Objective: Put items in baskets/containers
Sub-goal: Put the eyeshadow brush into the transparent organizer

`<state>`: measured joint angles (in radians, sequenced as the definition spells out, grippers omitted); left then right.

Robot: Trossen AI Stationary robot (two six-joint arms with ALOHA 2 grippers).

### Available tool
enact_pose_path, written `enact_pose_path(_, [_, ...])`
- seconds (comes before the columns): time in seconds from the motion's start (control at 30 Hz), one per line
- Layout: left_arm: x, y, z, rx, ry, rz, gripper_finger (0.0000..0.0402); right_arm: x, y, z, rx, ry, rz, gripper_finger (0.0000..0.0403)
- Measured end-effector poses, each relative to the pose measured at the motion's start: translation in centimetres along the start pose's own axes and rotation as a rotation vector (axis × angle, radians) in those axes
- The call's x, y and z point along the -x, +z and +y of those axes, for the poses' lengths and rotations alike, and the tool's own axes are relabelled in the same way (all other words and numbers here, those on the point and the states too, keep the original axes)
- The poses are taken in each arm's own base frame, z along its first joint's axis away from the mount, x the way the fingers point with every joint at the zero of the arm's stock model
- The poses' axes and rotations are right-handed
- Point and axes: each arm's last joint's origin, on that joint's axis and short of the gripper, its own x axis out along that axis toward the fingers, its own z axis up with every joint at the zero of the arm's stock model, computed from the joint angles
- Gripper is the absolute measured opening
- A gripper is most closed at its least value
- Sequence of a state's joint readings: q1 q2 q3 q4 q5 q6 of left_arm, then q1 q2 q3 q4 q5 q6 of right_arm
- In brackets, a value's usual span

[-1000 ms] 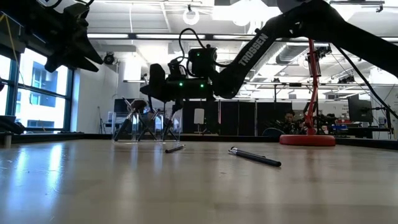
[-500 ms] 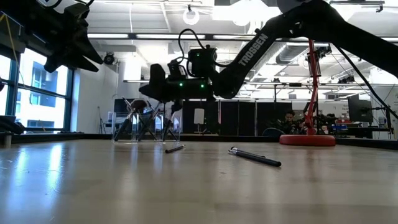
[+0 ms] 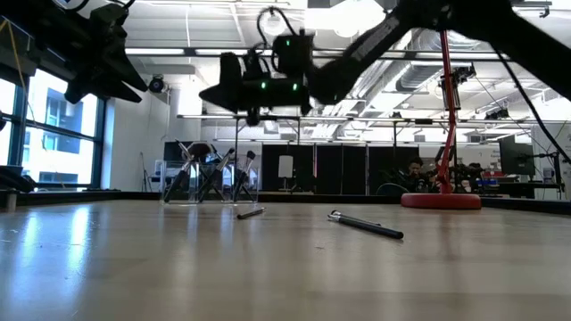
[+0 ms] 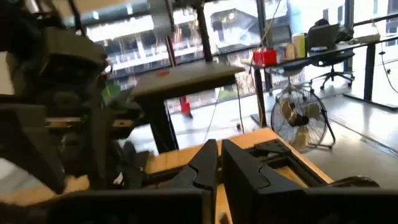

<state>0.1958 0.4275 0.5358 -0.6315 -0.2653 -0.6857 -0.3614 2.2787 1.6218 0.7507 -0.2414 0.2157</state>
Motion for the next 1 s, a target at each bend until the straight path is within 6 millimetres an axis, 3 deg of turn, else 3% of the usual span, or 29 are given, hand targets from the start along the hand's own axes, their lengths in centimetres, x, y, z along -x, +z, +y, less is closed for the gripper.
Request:
enact_pose_path(0.27, [-0.8, -0.3, -0.4, -0.035, -0.058, 0.108, 0.0133, 2.2, 4.7, 4.8, 0.191, -0.100, 0.339, 0.0002])
enact_pose_path(0.43, [-2.0, -0.6, -1.2, -0.054, -0.093, 0.185, 0.0133, 4.5, 6.1, 6.7, 0.142, -0.135, 0.552, 0.0001])
enact_pose_path(0.53, [-3.1, -1.0, -2.2, -0.086, -0.104, 0.219, 0.0133, 5.6, 5.9, 7.2, 0.104, -0.143, 0.667, 0.0001])
enact_pose_path(0.73, [-5.0, -3.0, -4.5, -0.109, -0.118, 0.309, 0.0112, 5.9, 5.4, 9.7, 0.093, -0.105, 0.732, 0.0001])
enact_pose_path(0.93, [-5.5, -4.7, -7.0, -0.122, -0.098, 0.357, 0.0071, 6.3, 4.0, 12.1, 0.128, -0.075, 0.779, 0.0000])
enact_pose_path(1.0, [-5.4, -5.0, -7.8, -0.112, -0.087, 0.352, 0.0053, 7.3, 2.7, 12.4, 0.112, -0.063, 0.793, 0.0000])
